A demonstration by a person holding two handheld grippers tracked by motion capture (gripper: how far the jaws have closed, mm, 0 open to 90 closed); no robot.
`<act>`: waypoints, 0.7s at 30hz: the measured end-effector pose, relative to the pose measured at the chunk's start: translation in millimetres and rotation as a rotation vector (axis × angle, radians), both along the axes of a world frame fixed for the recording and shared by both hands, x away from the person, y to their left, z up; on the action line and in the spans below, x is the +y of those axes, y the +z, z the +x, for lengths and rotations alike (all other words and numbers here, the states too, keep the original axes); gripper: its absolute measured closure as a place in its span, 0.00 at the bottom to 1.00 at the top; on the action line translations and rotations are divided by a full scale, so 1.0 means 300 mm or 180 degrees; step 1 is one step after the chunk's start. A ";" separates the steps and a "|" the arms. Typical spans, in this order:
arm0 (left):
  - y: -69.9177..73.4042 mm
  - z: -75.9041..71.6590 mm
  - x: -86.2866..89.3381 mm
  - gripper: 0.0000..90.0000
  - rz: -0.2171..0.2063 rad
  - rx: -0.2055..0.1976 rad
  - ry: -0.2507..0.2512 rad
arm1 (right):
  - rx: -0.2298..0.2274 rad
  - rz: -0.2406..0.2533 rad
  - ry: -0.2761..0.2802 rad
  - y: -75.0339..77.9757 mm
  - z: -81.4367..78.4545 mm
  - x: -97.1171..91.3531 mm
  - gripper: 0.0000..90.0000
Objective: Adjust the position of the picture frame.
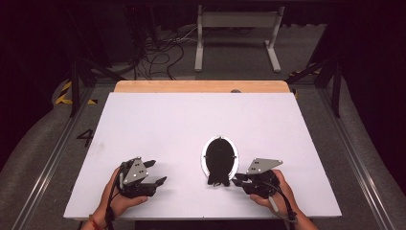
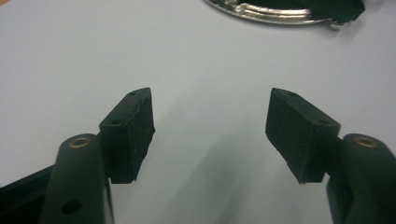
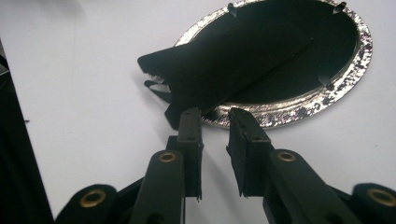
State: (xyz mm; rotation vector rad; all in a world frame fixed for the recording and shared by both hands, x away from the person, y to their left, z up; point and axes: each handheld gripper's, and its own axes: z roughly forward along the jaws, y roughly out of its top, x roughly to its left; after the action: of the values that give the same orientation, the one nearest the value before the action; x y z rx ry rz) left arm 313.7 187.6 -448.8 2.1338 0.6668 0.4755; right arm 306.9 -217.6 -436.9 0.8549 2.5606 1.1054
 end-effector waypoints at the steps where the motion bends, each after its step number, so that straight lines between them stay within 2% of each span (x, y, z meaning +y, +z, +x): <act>1: 0.004 -0.002 0.009 0.32 -0.0025 -0.0011 0.0045 | 0.0017 0.0042 0.0000 -0.003 -0.007 -0.002 0.80; 4: 0.009 -0.007 0.024 0.24 -0.0079 -0.0059 0.0219 | 0.0031 0.0132 0.0001 -0.013 -0.021 -0.009 0.78; 9: 0.000 -0.013 0.035 0.21 -0.0090 -0.0029 0.0270 | -0.0010 0.0021 0.0110 -0.004 -0.033 -0.008 0.74; 14: -0.017 -0.022 0.029 0.21 0.0058 -0.0015 0.0248 | 0.0028 0.0032 0.0164 0.002 -0.031 -0.007 0.73; 17: -0.028 -0.023 0.025 0.21 0.0149 0.0021 0.0251 | 0.0061 -0.0040 0.0212 -0.010 -0.030 0.004 0.73; 21: -0.029 -0.028 0.023 0.21 0.0173 0.0012 0.0275 | 0.0070 -0.0132 0.0313 -0.021 -0.037 0.022 0.74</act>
State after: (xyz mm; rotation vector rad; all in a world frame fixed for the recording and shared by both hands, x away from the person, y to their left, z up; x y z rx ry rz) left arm 305.2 194.5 -457.4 2.1638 0.7586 0.5421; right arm 295.8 -211.0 -443.2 0.7428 2.6595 1.0713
